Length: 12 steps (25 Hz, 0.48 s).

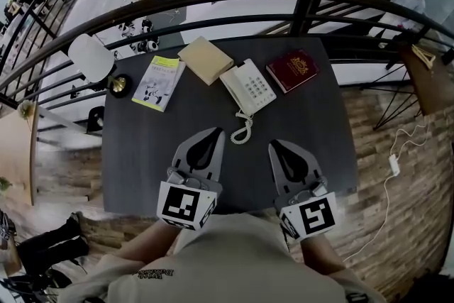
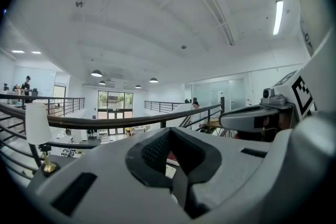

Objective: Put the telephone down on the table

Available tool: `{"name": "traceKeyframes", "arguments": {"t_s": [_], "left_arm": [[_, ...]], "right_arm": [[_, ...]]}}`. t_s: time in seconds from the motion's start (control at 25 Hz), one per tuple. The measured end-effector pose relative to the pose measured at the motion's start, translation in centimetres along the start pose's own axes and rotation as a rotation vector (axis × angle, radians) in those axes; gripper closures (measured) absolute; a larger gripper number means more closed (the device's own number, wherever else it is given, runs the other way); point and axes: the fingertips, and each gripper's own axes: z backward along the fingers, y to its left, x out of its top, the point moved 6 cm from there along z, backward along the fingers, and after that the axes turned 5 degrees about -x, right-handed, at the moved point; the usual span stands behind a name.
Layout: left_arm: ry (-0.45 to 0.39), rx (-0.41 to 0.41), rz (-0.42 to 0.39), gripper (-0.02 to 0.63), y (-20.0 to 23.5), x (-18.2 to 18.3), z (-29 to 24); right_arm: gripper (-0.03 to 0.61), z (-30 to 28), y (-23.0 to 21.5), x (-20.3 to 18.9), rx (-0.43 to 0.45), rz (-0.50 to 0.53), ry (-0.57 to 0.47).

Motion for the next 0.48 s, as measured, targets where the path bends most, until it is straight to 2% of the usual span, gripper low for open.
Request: {"name": "traceKeyframes", "arguments": {"t_s": [0.48], "left_arm": [[0.007, 0.012, -0.021, 0.609, -0.9, 0.4, -0.7]], "right_arm": [[0.577, 0.3, -1.2, 0.8, 0.003, 0.003, -0.033]]}}
